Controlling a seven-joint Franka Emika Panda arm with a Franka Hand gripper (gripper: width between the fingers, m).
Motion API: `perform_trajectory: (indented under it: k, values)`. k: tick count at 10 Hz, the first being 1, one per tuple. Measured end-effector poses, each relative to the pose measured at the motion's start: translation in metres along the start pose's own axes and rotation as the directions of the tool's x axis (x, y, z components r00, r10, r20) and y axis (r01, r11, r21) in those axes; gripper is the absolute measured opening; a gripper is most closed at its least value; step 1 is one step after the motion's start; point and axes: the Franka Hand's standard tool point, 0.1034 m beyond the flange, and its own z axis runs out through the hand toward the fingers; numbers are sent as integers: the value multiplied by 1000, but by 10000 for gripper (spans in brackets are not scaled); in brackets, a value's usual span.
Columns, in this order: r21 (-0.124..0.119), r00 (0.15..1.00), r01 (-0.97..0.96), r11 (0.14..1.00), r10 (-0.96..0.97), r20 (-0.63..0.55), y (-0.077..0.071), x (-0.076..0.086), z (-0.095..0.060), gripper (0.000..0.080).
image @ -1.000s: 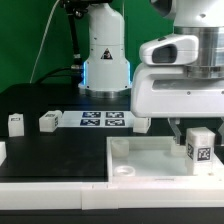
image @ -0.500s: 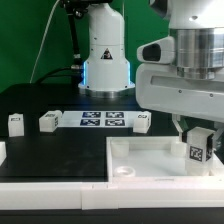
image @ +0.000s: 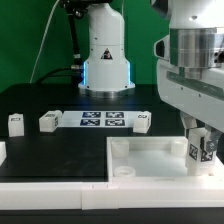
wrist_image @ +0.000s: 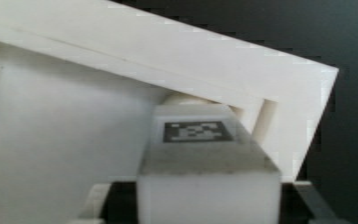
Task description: Assemble one leg
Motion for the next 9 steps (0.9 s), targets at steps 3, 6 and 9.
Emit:
perform_trajectory:
  k: [3, 6, 9]
  values:
    - [0, 1000, 14, 1000, -14, 2, 0, -1, 0, 482]
    - [-9, 977, 214, 977, -214, 4, -1, -7, -2, 639]
    - [-2, 805, 594, 805, -594, 3, -3, -5, -3, 648]
